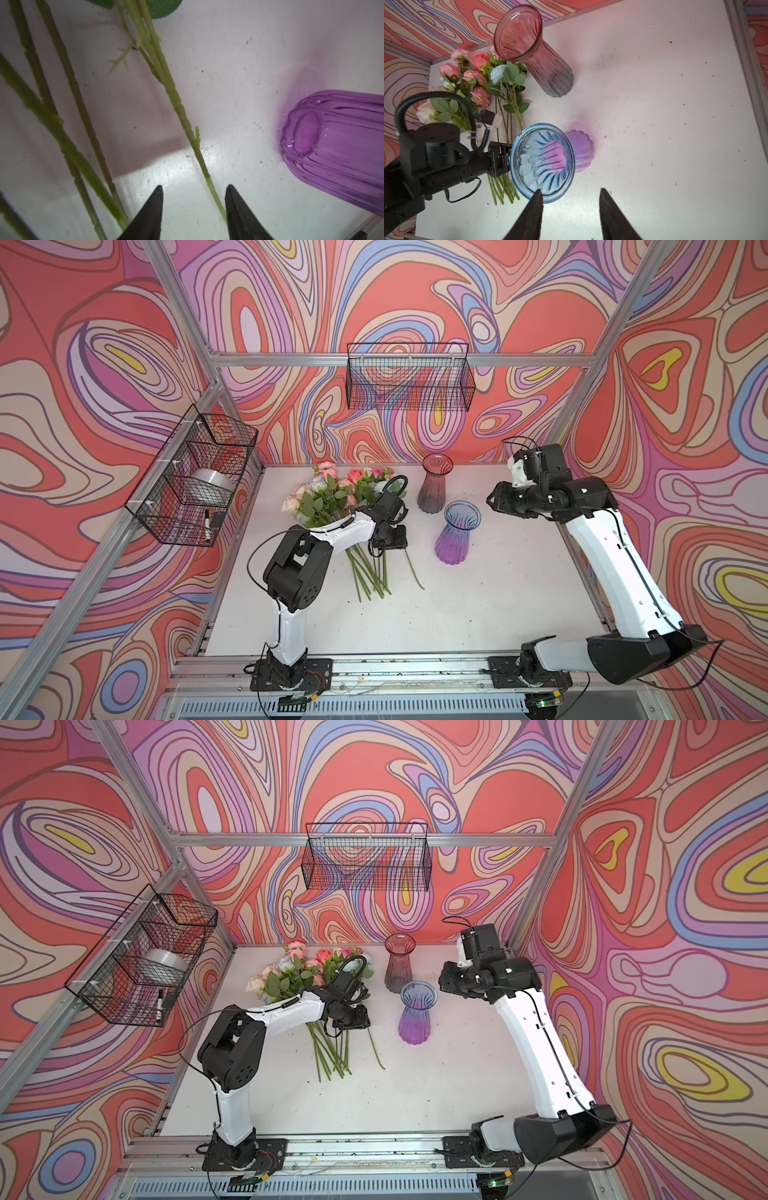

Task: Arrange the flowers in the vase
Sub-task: 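Close the left gripper on a pale-blue rose stem while the right releases the vase, then lift the pale-blue rose upright with the left gripper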

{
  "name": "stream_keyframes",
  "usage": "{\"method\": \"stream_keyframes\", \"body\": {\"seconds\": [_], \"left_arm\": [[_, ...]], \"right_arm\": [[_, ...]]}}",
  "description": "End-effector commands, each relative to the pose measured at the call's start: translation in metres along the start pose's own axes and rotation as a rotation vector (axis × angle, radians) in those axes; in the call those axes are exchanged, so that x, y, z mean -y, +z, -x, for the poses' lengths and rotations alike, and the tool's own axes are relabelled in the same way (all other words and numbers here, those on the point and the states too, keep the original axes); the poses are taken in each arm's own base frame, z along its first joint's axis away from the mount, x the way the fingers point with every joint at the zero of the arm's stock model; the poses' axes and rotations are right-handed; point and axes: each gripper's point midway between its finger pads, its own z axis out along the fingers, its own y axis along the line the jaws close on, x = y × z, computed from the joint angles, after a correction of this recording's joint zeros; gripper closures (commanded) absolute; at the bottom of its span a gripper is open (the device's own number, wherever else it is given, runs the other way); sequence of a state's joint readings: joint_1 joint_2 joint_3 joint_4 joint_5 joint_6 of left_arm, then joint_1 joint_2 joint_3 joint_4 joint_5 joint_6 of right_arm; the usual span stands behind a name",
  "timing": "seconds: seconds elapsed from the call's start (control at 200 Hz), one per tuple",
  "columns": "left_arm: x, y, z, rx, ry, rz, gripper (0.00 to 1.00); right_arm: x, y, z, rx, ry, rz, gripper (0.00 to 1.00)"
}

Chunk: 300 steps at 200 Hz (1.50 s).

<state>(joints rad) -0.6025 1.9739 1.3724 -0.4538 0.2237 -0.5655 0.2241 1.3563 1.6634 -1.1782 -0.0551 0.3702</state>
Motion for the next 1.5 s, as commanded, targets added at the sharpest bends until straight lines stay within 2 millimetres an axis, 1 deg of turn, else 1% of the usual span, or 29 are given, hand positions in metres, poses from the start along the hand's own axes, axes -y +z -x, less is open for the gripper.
{"method": "stream_keyframes", "body": {"seconds": [0.0, 0.09, 0.21, 0.28, 0.35, 0.401, 0.436, 0.491, 0.621, 0.716, 0.841, 0.911, 1.046, 1.112, 1.207, 1.232, 1.302, 1.337, 1.402, 1.442, 1.497], "left_arm": [[0.003, 0.010, 0.013, 0.050, -0.004, 0.014, 0.57], [0.006, 0.018, 0.015, 0.060, 0.000, -0.010, 0.60], [0.012, 0.025, 0.018, 0.069, -0.008, -0.052, 0.62], [0.015, 0.029, 0.019, 0.072, -0.017, -0.074, 0.68], [0.015, 0.029, 0.017, 0.064, -0.028, -0.077, 0.78], [0.015, 0.027, 0.018, 0.069, -0.039, -0.079, 0.85], [0.018, 0.023, 0.020, 0.077, -0.041, -0.085, 0.89], [0.020, 0.015, 0.023, 0.097, -0.040, -0.089, 0.91], [0.024, -0.008, 0.030, 0.141, -0.044, -0.093, 1.00], [0.026, -0.027, 0.035, 0.172, -0.056, -0.091, 1.00], [0.026, -0.051, 0.036, 0.197, -0.078, -0.074, 1.00], [0.019, -0.064, 0.034, 0.213, -0.104, -0.045, 1.00], [-0.003, -0.093, 0.024, 0.259, -0.165, 0.002, 1.00], [-0.010, -0.112, 0.017, 0.281, -0.181, -0.004, 1.00], [-0.016, -0.151, 0.005, 0.347, -0.149, -0.013, 1.00], [-0.017, -0.160, 0.000, 0.363, -0.139, -0.017, 1.00], [-0.023, -0.182, -0.012, 0.406, -0.114, -0.023, 1.00], [-0.024, -0.194, -0.018, 0.432, -0.095, -0.034, 1.00], [-0.027, -0.215, -0.027, 0.470, -0.066, -0.042, 1.00], [-0.024, -0.236, -0.031, 0.520, -0.058, -0.073, 1.00], [-0.014, -0.267, -0.033, 0.619, -0.019, -0.152, 1.00]], "right_arm": [[0.004, 0.005, 0.003, 0.040, -0.015, -0.012, 0.55], [0.003, 0.007, 0.001, 0.049, -0.013, 0.002, 0.55], [0.006, 0.008, 0.000, 0.062, -0.020, -0.006, 0.55], [0.006, 0.007, 0.001, 0.073, -0.020, -0.008, 0.55], [0.006, 0.005, 0.000, 0.079, -0.022, -0.007, 0.55], [0.007, 0.003, 0.000, 0.083, -0.022, -0.009, 0.56], [0.007, 0.002, 0.000, 0.087, -0.021, -0.010, 0.56], [0.007, 0.001, 0.001, 0.097, -0.021, -0.008, 0.56], [0.006, -0.001, 0.002, 0.107, -0.018, 0.003, 0.56], [0.003, -0.002, 0.004, 0.115, -0.017, 0.015, 0.56], [0.000, -0.004, 0.007, 0.121, -0.016, 0.028, 0.56], [-0.002, -0.005, 0.009, 0.130, -0.013, 0.038, 0.56], [-0.009, -0.005, 0.010, 0.146, -0.009, 0.085, 0.56], [-0.020, -0.009, 0.013, 0.172, -0.019, 0.151, 0.56], [-0.036, -0.019, 0.019, 0.234, -0.025, 0.251, 0.56], [-0.037, -0.021, 0.019, 0.246, -0.025, 0.266, 0.56], [-0.043, -0.025, 0.023, 0.299, -0.024, 0.313, 0.51], [-0.047, -0.027, 0.023, 0.324, -0.030, 0.352, 0.47], [-0.054, -0.029, 0.026, 0.364, -0.018, 0.408, 0.46], [-0.059, -0.031, 0.028, 0.381, -0.016, 0.441, 0.45], [-0.067, -0.038, 0.030, 0.393, -0.021, 0.491, 0.45]]}}
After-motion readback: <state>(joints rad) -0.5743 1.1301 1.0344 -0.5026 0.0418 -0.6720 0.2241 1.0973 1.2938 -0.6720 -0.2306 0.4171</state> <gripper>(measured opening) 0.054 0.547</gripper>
